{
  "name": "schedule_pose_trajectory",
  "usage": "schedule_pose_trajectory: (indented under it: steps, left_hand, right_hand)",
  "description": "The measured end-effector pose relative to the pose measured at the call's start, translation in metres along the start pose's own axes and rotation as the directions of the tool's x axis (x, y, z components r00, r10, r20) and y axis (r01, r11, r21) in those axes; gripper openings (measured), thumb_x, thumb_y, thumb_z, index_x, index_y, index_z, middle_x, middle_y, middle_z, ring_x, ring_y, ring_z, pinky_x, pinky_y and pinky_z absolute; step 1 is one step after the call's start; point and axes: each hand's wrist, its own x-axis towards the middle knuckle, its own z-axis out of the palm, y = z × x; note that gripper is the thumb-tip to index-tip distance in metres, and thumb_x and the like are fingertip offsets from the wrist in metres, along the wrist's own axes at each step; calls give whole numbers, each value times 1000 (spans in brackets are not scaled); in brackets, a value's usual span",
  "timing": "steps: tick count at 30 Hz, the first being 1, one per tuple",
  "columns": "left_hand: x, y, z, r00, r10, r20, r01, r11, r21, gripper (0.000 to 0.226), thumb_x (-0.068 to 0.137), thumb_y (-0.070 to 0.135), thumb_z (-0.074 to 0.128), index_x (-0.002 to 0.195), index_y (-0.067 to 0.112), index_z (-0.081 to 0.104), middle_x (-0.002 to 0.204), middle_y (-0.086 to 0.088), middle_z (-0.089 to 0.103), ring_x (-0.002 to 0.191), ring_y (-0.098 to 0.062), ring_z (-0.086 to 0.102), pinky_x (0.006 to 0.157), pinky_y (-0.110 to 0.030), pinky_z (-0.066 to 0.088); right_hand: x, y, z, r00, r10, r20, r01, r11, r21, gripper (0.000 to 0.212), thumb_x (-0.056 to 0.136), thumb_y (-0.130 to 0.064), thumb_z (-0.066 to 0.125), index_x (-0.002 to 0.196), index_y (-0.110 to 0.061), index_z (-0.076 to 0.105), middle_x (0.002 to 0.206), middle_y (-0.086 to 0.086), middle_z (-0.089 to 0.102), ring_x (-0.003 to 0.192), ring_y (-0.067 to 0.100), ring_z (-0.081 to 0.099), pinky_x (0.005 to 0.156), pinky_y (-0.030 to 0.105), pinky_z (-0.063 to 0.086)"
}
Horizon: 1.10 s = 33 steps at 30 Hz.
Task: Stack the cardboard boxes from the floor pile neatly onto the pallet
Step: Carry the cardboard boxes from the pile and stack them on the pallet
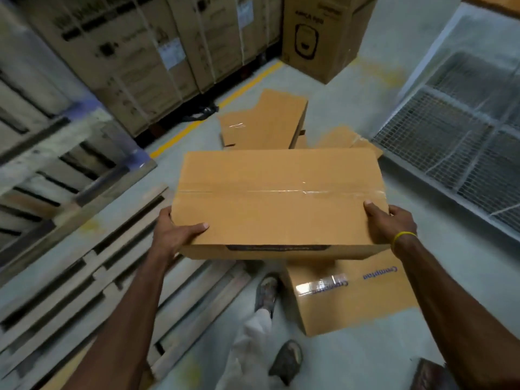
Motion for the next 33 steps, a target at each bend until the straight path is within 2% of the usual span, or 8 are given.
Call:
schedule_pose_trajectory:
  steps: [8,13,16,18,21,28,31,33]
  left_hand:
    - [-107,-124,-108,980,-125,-152,103,984,-145,103,64,29,100,149,13,44,137,-6,59,112,-25,57,96,-45,52]
    - [-151,-192,-153,950,-222,-220,165,954,-249,98,63,21,100,145,10,47,126,-3,60,115,-26,62,88,-39,53]
    - [-173,-237,-179,933,-277,-231,205,933,-295,93,64,13,99,142,9,47,117,-2,63,104,-24,64,75,-35,57]
    - [-187,-262,-196,925,-309,-219,222,911,-348,91,66,6,96,142,9,46,108,4,59,99,-21,61,70,-33,55]
    - [-204,-295,-224,928,-318,-192,235,903,-361,94,67,0,94,144,6,42,115,-2,56,102,-24,59,68,-33,54]
    - [-211,-360,-280,944,-306,-123,241,895,-376,94,65,-9,92,144,8,42,129,-6,53,104,-25,60,77,-40,59]
    - [-206,-382,-296,950,-291,-114,234,905,-356,92,63,-9,93,139,11,45,121,-2,55,98,-19,59,69,-35,58]
    - [-201,-395,-299,941,-316,-126,260,906,-334,94,57,-4,98,134,13,48,114,0,58,99,-22,61,72,-39,59]
  right_hand:
    - [-95,-16,52,972,-159,173,179,978,-108,74,72,-71,68,119,-14,72,115,13,73,106,35,66,97,46,53]
    - [-150,-23,95,937,-214,275,261,954,-145,59,79,-62,71,113,-14,74,109,13,72,94,30,64,87,37,51]
    - [-180,-22,128,913,-234,334,298,942,-155,55,82,-57,73,115,-13,73,106,13,71,93,30,63,81,35,48]
    - [-200,-20,146,900,-253,354,328,930,-169,65,76,-65,73,114,-12,73,110,15,72,99,34,65,87,40,53]
    - [-230,-13,171,901,-237,363,324,924,-202,80,68,-72,71,121,-12,70,119,16,69,108,37,63,96,48,52]
    - [-304,-10,201,893,-253,372,343,918,-199,68,76,-63,75,121,-12,67,116,13,66,111,37,61,97,55,51]
    - [-318,-8,211,884,-270,382,356,917,-177,66,65,-71,74,103,-17,69,107,13,69,100,34,65,92,56,54]
    - [-327,-9,217,874,-284,394,366,918,-149,56,74,-62,75,104,-15,70,104,11,68,99,33,64,90,54,55]
